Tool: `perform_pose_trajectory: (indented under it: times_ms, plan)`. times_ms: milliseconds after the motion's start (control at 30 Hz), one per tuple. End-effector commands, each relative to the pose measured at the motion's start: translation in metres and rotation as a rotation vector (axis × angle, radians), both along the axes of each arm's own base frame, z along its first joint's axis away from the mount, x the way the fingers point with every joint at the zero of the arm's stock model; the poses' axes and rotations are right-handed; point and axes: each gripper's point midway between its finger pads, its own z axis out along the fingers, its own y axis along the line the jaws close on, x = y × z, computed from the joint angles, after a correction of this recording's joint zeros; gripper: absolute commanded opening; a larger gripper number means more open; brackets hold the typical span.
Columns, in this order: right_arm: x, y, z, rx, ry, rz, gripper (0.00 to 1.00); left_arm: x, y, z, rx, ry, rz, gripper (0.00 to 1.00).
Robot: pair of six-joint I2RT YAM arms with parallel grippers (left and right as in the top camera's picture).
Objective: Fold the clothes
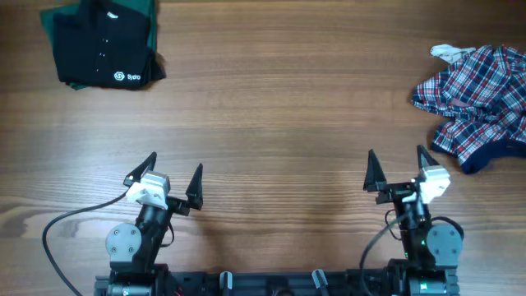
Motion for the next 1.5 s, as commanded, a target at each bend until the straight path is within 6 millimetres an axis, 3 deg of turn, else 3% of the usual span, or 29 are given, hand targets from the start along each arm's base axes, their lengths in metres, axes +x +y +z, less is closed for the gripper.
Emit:
perform_pose_trajectory:
  times_ms: [0, 67, 100, 167, 233, 367, 500, 767, 867, 1000, 1333, 1467]
  plan:
    - [-0.004, 0.014, 0.012, 0.327, 0.01, 0.121, 1.0, 0.001, 0.004, -0.002, 0.012, -0.002, 0.017, 1.0]
    - [-0.006, 0.016, 0.025, 0.525, -0.002, 0.165, 1.0, 0.001, 0.004, -0.002, 0.012, -0.002, 0.017, 1.0]
    - [-0.01, 0.021, 0.037, 0.537, -0.042, 0.212, 1.0, 0.001, 0.004, -0.002, 0.012, -0.002, 0.017, 1.0]
    - [-0.029, 0.037, 0.077, 0.359, -0.225, 0.321, 1.0, 0.001, 0.004, -0.002, 0.012, -0.002, 0.017, 1.0]
    - [-0.044, 0.04, 0.106, 0.256, -0.351, 0.331, 1.0, 0.001, 0.004, -0.002, 0.012, -0.003, 0.017, 1.0]
    - [-0.041, 0.029, 0.135, 0.137, -0.349, 0.22, 1.0, 0.001, 0.004, -0.002, 0.012, -0.002, 0.017, 1.0]
    - [-0.011, 0.008, 0.15, 0.077, -0.208, 0.062, 1.0, 0.001, 0.004, -0.002, 0.012, -0.002, 0.017, 1.0]
    - [0.097, -0.054, 0.147, 0.012, 0.233, -0.26, 1.0, 0.001, 0.004, -0.002, 0.012, -0.002, 0.017, 1.0]
    - [0.128, -0.096, 0.136, 0.025, 0.385, -0.362, 1.0, 0.001, 0.004, -0.002, 0.012, -0.002, 0.017, 1.0]
    - [0.159, -0.175, 0.095, 0.086, 0.572, -0.503, 1.0, 0.001, 0.004, -0.002, 0.012, -0.002, 0.017, 1.0]
    - [0.187, -0.245, -0.028, 0.156, 0.782, -0.59, 1.0, 0.001, 0.004, -0.002, 0.012, -0.003, 0.017, 1.0]
    - [0.185, -0.274, -0.061, 0.185, 0.82, -0.637, 1.0, 0.001, 0.004, -0.002, 0.012, -0.002, 0.017, 1.0]
